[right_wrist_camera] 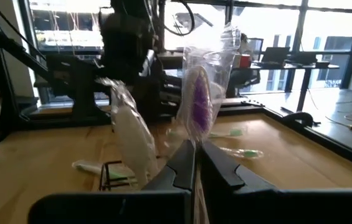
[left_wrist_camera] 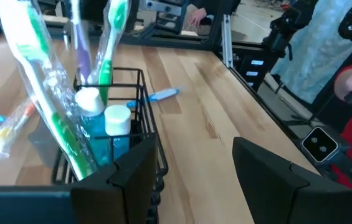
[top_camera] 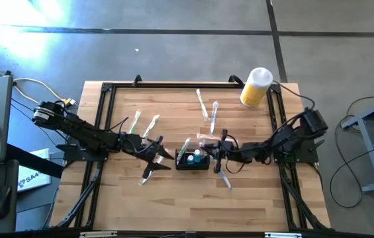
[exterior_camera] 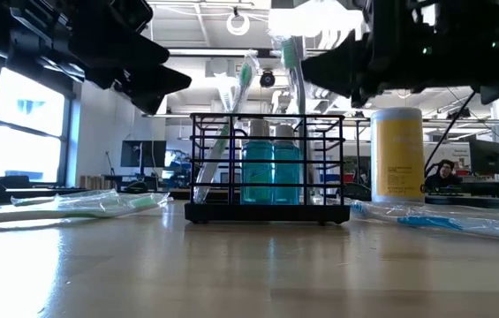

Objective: Pick & Place toothbrushing station
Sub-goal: Put the purple toothbrush into the wire organizer

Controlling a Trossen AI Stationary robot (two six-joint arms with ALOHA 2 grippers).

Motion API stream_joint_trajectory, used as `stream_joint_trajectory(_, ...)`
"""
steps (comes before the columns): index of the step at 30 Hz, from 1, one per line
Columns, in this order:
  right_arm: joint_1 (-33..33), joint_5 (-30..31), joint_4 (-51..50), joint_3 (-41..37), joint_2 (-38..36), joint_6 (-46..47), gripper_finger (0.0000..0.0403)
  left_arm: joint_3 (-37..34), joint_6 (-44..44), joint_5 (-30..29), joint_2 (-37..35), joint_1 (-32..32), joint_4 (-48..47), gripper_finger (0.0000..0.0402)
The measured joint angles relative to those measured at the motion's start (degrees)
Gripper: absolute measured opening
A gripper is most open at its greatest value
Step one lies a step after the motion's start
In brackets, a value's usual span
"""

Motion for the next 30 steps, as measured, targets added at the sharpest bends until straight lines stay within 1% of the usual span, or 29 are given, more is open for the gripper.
stream_joint_trajectory(5,-0.8,0.0,0.1,0.0,1.9,1.4,0.0004,0.0,-0.3,-0.1,0.0,-1.2,0.1,0.0204)
stream_joint_trajectory(11,-2.1,-0.5,0.6,0.2,4.1,3.9,0.0004,0.0,-0.3,-0.3,0.0,-1.1,0.5,0.0204)
stream_joint_trajectory(22,-1.7,-0.4,1.1,0.2,4.9,3.9,0.0005,0.2,4.0,-0.7,0.0,-1.1,2.1,0.0204)
stream_joint_trajectory(30,0.2,0.2,-0.4,0.0,5.1,2.4,0.0040,0.2,4.2,-0.7,0.0,-1.1,1.9,0.0204)
